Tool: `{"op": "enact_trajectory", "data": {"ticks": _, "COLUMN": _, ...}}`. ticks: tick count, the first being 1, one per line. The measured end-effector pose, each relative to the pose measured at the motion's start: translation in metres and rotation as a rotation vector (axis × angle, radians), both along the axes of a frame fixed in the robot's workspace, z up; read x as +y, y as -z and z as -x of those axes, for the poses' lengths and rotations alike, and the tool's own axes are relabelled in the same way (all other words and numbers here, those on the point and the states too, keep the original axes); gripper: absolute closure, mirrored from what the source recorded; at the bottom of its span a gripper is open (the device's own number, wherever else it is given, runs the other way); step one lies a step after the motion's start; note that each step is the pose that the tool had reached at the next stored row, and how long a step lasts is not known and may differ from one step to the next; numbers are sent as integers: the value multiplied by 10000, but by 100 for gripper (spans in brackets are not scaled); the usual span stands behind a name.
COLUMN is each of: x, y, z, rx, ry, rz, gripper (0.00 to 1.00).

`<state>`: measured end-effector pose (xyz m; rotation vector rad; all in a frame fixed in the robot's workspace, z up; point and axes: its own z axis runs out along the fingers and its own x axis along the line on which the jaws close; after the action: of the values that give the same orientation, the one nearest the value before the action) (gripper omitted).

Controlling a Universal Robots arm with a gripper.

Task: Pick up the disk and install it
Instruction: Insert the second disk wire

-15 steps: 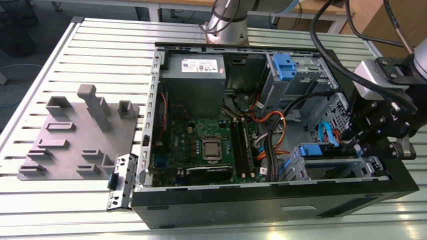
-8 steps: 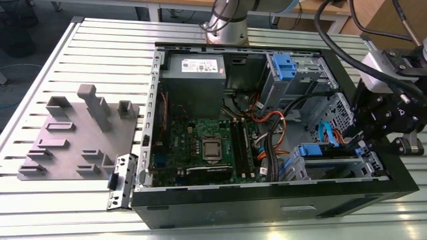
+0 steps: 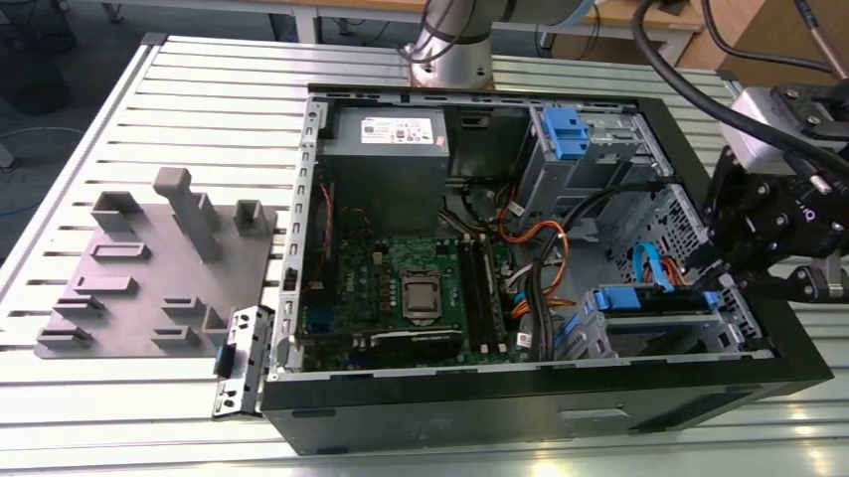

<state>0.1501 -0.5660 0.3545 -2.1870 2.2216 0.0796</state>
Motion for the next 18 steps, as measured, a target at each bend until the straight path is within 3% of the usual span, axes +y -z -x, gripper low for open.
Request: {"op": "enact_trajectory", "data": {"ticks": 18, "x": 0, "y": -122, "z": 0, "rx": 0, "ry": 0, "rz": 0, "gripper": 70}}
